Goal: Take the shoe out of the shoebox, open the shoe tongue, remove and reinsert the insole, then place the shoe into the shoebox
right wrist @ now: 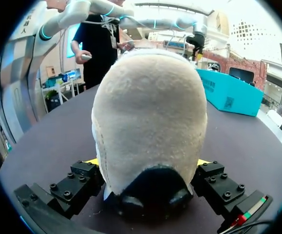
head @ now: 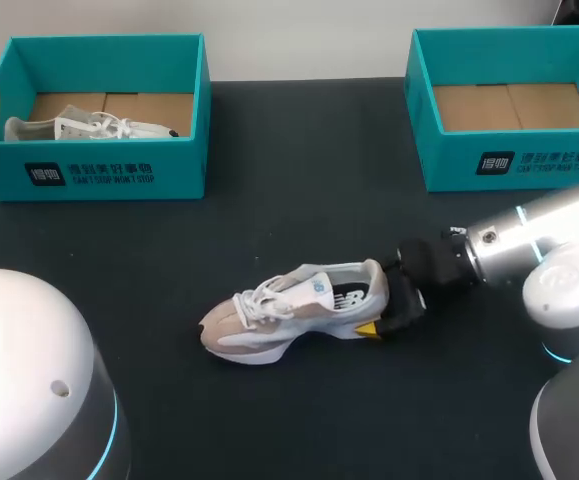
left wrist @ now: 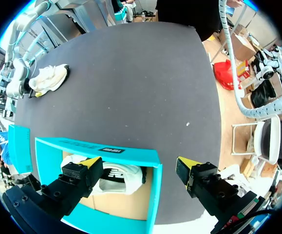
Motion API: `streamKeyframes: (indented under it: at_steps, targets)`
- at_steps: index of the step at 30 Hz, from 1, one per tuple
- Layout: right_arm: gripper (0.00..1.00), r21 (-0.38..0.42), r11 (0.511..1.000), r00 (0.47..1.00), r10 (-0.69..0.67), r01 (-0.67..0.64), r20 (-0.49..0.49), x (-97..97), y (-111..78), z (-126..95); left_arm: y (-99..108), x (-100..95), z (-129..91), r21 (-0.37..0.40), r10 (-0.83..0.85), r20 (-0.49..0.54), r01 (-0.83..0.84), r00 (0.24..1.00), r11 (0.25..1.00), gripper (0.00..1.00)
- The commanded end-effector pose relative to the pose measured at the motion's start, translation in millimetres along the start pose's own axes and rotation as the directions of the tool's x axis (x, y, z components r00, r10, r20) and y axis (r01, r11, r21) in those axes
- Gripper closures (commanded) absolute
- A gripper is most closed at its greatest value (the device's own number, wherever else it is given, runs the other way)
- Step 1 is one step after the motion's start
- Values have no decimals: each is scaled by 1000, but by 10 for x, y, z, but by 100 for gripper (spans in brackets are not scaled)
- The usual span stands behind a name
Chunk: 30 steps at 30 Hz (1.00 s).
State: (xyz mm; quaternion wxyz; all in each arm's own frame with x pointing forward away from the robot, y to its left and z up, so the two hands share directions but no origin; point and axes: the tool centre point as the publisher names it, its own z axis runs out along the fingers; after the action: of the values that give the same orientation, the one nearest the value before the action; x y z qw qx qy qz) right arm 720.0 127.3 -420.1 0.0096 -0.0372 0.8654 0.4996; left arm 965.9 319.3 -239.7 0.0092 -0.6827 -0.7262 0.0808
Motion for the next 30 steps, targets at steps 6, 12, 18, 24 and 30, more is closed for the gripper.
streamKeyframes:
  at_steps: [6,12,18,24,30]
  targets:
    - [100,18,1000,994,22,-24,107,98,12,-84,-7,3,0,-2,0,-2,0,1000,1000,0]
    - [100,13,999,990,37,-39,133,89,-31,-94,-7,3,0,-2,0,-2,0,1000,1000,0]
    - [100,17,999,988,43,-46,150,104,-36,-161,-7,3,0,-2,0,-2,0,1000,1000,0]
    - [100,26,999,989,40,-44,145,95,-29,-203,-7,3,0,-2,0,-2,0,1000,1000,0]
    - [100,23,999,988,40,-44,148,86,-15,-188,-7,3,0,-2,0,-2,0,1000,1000,0]
